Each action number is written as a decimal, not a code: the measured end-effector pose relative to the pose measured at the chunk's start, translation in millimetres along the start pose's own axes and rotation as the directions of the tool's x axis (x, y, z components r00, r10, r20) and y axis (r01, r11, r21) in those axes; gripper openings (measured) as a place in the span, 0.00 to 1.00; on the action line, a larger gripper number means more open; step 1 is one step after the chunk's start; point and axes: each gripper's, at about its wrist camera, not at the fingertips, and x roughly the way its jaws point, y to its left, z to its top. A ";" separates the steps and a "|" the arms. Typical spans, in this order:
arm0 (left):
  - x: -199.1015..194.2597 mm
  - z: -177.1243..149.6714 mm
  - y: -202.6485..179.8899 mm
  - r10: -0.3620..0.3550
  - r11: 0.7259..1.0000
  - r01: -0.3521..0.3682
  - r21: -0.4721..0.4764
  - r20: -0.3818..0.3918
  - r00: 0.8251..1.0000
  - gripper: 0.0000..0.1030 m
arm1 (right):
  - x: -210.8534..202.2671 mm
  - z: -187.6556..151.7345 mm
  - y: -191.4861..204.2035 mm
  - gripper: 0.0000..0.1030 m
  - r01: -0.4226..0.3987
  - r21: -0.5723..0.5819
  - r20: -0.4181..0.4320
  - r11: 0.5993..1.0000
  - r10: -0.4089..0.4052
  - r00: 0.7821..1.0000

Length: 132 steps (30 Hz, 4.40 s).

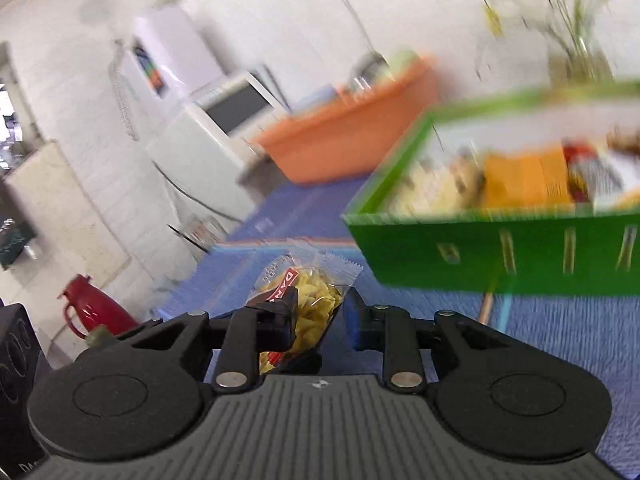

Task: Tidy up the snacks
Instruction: 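Grasp the clear bag of yellow pasta with the right tool, then carry the pasta bag over the green box and open the right tool, then grasp the yellow chip bag with the right tool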

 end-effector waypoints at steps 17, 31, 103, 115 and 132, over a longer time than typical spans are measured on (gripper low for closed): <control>-28.8 72.4 -62.2 -0.012 0.961 -0.041 0.272 0.189 0.982 0.66 | -50.9 36.3 -7.8 0.41 -0.051 0.020 0.221 0.999 0.045 0.974; 42.1 94.1 -84.3 -0.062 0.965 0.047 0.259 0.050 0.997 0.87 | -78.0 56.8 -85.1 0.61 0.057 0.099 0.291 0.993 -0.084 0.953; -15.6 43.1 -37.0 -0.079 0.994 0.084 -0.067 0.077 0.994 0.99 | -152.2 19.0 -68.4 0.93 0.038 0.087 0.391 0.995 -0.069 0.918; -112.5 -27.2 -58.1 -0.223 0.974 0.224 -0.042 0.044 0.974 0.99 | -189.3 -73.3 -41.0 0.99 0.074 0.370 0.184 0.926 -0.151 0.971; -90.6 -59.2 -75.4 -0.262 0.957 0.228 -0.177 -0.199 0.944 1.00 | -114.2 -79.6 -29.0 0.98 -0.033 0.486 -0.148 0.873 0.119 0.982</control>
